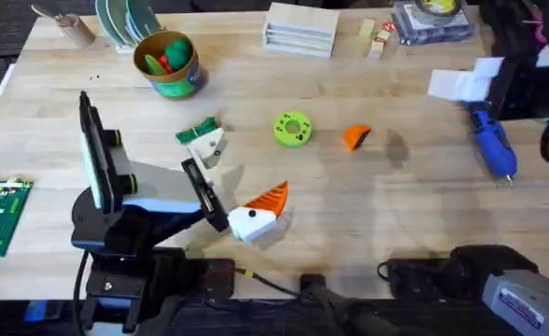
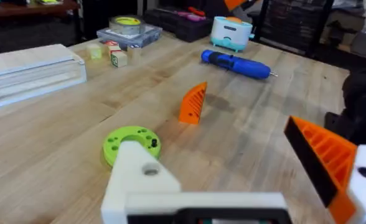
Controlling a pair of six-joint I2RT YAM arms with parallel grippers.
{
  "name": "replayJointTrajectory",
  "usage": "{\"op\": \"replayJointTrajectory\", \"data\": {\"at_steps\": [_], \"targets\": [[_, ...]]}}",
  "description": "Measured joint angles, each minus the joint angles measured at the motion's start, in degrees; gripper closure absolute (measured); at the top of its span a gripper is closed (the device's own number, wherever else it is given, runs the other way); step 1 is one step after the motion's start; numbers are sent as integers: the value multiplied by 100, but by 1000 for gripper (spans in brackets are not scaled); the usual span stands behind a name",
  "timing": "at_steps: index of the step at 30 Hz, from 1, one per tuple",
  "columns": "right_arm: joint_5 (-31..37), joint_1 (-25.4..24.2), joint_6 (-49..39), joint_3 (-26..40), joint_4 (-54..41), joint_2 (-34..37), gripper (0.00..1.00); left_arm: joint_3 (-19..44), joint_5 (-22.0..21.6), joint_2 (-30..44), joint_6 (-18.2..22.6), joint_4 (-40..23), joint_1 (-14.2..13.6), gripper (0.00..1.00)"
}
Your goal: Pick up the gripper from the table and insert it into the empty holder that is missing its gripper. Then pick up a screw, insert it into the mounting hole, and use the screwdriver to tighten it. Finally, clean up the table by picking up the vegetable and placing it into the bucket.
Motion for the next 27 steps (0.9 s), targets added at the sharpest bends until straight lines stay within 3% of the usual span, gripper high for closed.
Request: {"op": "replayJointTrajectory", "data": {"at_steps": [7, 11, 14, 21, 27], "targets": [[-13, 0, 1, 0, 99, 11, 9, 0, 93, -1, -42, 0, 0, 9], [-358, 151, 3, 0, 211, 247, 9, 0, 95, -1, -44, 0, 0, 8], [-510, 594, 5, 0, 68, 549, 9, 0, 98, -2, -44, 0, 0, 8], [-190, 2237, 21, 0, -117, 1048, 7, 0, 132, -1, -44, 0, 0, 8], [142, 2570, 22, 0, -148, 1505, 7, 0, 157, 0, -45, 0, 0, 8]]}}
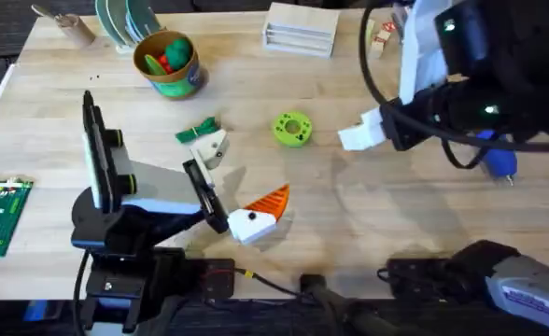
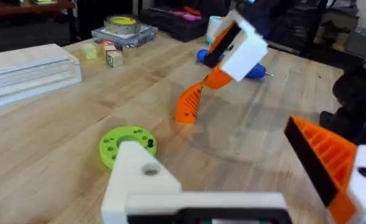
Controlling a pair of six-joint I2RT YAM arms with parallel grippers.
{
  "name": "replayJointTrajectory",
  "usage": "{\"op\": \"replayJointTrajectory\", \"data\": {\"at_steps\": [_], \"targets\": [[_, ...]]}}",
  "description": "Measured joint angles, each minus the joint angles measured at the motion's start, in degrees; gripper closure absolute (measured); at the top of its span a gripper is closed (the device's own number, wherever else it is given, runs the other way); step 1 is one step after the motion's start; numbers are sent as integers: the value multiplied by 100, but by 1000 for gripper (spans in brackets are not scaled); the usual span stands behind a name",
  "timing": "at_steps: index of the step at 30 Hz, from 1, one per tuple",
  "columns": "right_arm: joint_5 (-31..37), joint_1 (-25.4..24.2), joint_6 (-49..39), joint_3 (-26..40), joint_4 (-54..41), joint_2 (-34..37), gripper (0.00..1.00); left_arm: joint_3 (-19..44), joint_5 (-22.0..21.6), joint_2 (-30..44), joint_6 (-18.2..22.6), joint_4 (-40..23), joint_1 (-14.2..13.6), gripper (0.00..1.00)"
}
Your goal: Pick up the gripper from the table and insert it into the empty holder that is missing its gripper. Then pick up a screw, insert it into the mounting hole, and use the screwdriver to tighten it. Finally, clean up the table by picking up the vegetable and placing it into the bucket.
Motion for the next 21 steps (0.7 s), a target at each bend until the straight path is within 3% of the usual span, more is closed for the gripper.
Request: {"op": "replayJointTrajectory", "data": {"at_steps": [7, 13, 21], "targets": [[116, -97, 83, 0, 69, 776, 16, 0, 2, -2, 0, 0, 0, 8], [156, -111, 109, 0, 246, 1367, 263, 0, 2, -2, 0, 0, 0, 8], [160, -111, 191, 0, 623, 1535, 354, 0, 4, -1, 0, 0, 0, 8]]}}
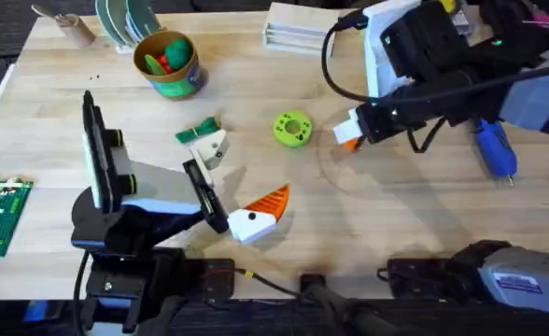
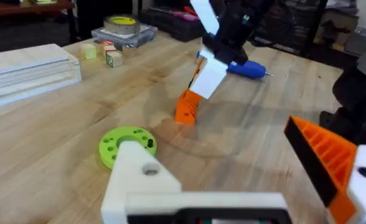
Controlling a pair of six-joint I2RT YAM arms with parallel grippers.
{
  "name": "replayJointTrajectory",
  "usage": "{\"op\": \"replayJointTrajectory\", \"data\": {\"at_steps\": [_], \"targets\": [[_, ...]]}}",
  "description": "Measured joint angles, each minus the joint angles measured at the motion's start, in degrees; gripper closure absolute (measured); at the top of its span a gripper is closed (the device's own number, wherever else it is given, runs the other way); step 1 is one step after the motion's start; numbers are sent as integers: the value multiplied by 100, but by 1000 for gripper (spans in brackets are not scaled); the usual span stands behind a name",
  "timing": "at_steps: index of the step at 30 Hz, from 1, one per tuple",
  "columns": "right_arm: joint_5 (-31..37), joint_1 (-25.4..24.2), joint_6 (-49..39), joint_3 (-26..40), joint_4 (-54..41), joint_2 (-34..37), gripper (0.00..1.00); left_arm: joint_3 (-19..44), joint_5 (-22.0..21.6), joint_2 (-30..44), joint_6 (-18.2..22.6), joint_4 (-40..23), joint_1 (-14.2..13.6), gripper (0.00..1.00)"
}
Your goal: Pick up the gripper from the table and insert it into the empty holder that is missing its gripper. Then pick up a screw, insert it into the mounting hole, and use the screwdriver to tighten it. Finally, clean up the table by picking up the vegetable and placing it into the bucket.
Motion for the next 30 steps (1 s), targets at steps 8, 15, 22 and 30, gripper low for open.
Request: {"op": "replayJointTrajectory", "data": {"at_steps": [8, 15, 22, 30], "targets": [[0, 0, 6, 0, -117, 0, 517, 0, 0, -2, -2, 0, 0, 8], [0, 0, 23, 0, -136, 0, 676, 0, 15, 1, -2, 0, 0, 8], [48, -2, 19, 5, -163, -3, 974, 0, 15, 1, -2, 0, 0, 8], [48, -2, -46, 322, -1009, -125, 983, 0, 15, -2, -2, 0, 0, 8]]}}
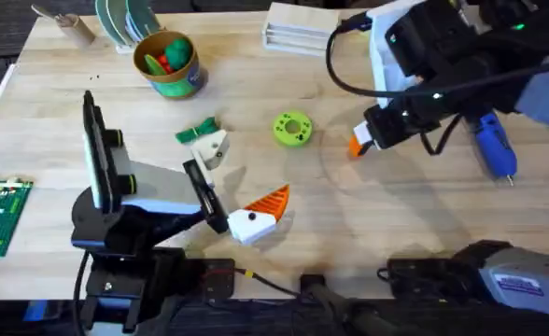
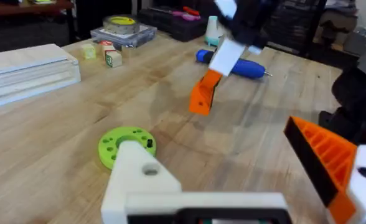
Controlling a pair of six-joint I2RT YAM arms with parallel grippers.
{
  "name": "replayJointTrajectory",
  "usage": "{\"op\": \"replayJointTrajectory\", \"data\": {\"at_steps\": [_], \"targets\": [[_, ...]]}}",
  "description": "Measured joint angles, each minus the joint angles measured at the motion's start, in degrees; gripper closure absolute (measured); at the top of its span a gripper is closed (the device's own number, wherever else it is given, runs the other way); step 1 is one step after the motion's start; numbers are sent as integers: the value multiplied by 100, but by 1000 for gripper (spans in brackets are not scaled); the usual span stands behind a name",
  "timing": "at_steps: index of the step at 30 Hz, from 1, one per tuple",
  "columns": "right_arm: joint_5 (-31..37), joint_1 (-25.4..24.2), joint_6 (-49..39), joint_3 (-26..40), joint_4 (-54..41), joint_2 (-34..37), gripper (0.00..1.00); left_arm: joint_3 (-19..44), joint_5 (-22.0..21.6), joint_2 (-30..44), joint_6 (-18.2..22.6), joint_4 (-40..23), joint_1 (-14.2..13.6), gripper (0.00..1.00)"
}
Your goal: Pick up the gripper from the table and insert it into the empty holder that is missing its gripper. Then pick up a screw, insert it into the mounting hole, and use the screwdriver to tighten it. Finally, clean up the table by picking up the vegetable and placing it into the bucket.
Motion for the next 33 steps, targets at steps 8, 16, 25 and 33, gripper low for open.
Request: {"op": "replayJointTrajectory", "data": {"at_steps": [8, 16, 25, 33], "targets": [[-2, 0, -21, 740, -734, -662, 985, 0, 1, 2, 0, 0, 0, 8], [-5, -283, -22, 797, -806, -1984, 987, 0, 2, 2, 0, 0, 0, 8], [-473, -1016, 224, 12, -384, -3610, 989, 0, 2, 0, 0, -1, 0, 8], [-2328, -1037, 1931, -2130, 3177, -3555, 989, 0, 2, 2, 0, 0, 0, 8]]}}
